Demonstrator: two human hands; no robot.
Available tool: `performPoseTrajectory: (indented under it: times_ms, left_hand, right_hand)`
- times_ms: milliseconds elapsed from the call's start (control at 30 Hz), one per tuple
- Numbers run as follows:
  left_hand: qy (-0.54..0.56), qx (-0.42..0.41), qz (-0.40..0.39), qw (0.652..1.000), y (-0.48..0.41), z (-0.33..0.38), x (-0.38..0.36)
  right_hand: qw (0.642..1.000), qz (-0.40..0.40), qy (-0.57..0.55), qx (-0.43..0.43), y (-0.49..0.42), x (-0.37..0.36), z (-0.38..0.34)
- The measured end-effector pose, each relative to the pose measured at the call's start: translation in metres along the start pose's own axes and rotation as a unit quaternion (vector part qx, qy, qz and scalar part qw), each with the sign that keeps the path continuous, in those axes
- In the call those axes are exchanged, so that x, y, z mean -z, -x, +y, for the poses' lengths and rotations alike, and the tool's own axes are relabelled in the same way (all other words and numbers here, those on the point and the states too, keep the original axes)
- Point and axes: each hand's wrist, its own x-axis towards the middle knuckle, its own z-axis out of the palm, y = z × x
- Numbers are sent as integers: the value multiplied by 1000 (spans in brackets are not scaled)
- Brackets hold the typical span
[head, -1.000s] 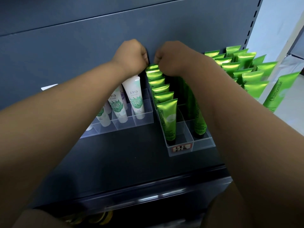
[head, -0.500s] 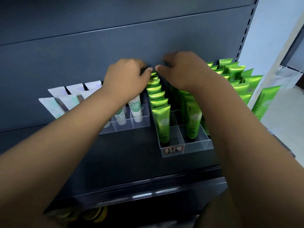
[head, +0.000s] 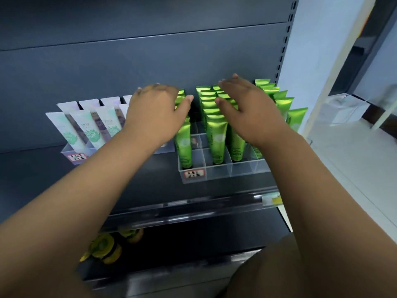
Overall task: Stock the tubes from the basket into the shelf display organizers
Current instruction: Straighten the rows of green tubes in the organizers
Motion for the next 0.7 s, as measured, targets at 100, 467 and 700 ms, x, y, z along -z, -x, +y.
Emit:
performPoseTrajectory:
  times_ms: [100,467,700]
  left_hand:
    - [16,19,-5,1000,9,16,0]
    - [123,35,7,992,10,36,-9]
    - [113,-37,-45,992,12,37,-18]
  right_hand:
    - [1000,0,-8,-14,13,8,8]
    - [996,-10,-58,-65,15,22,3]
    - [999,-38,-18,3,20,13,8]
